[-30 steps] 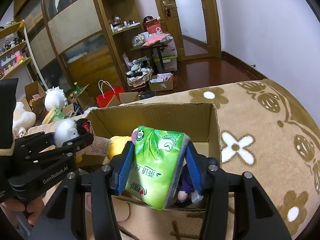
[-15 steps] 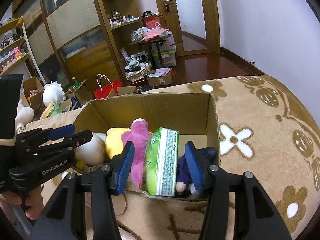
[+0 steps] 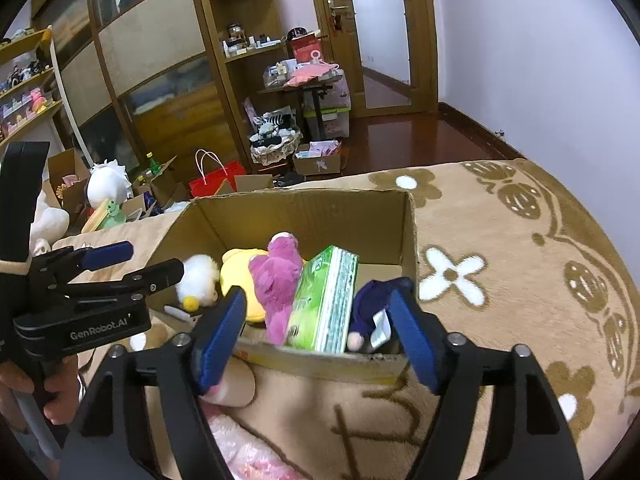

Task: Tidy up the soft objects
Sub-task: 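Withdraw both grippers toward the pink-swirl roll and pink wrapped item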

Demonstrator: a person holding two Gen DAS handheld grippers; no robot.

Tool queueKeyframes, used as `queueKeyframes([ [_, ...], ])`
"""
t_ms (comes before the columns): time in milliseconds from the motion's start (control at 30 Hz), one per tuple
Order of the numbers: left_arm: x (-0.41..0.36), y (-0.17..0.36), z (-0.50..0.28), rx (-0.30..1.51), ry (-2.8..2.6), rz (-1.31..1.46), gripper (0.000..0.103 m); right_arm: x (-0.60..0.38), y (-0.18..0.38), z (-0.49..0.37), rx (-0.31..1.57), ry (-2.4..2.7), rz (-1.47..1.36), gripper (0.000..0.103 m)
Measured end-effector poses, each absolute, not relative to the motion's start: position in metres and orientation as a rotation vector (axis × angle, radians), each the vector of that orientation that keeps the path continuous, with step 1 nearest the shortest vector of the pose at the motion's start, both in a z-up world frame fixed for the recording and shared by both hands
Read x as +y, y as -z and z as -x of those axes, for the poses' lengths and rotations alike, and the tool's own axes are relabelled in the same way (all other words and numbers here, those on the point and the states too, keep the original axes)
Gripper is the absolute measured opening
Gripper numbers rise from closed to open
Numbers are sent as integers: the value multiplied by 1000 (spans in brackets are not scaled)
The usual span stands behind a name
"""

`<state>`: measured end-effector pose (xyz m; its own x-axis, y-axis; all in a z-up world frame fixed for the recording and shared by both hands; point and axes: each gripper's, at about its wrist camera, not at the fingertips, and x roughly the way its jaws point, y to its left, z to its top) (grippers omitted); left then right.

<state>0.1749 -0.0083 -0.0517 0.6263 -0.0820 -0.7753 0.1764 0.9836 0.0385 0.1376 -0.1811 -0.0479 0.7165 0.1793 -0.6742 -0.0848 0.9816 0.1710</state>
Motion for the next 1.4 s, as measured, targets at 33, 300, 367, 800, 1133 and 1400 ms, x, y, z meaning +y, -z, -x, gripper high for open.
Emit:
queueKeyframes([
  [33,-7,50,-171,880,147,-113,85,-182,46,-134,756,-147,-132,86],
  [300,2,34,-143,879,135,-115,98,-180,35,-100,757,-143,-96,103],
  [367,5,32,-137,902,139,-112,99,-177,35,-94,768,-143,-90,103],
  [800,3,40,-124,1038,153,-122,99,-169,42,-67,843,-165,-88,103],
  [1133,-7,63,-129,1112,180,-128,99,-166,53,-74,882,-163,-72,103],
  [1400,-14,80,-139,1170,201,-104,99,-157,72,-82,946,-175,-51,103],
])
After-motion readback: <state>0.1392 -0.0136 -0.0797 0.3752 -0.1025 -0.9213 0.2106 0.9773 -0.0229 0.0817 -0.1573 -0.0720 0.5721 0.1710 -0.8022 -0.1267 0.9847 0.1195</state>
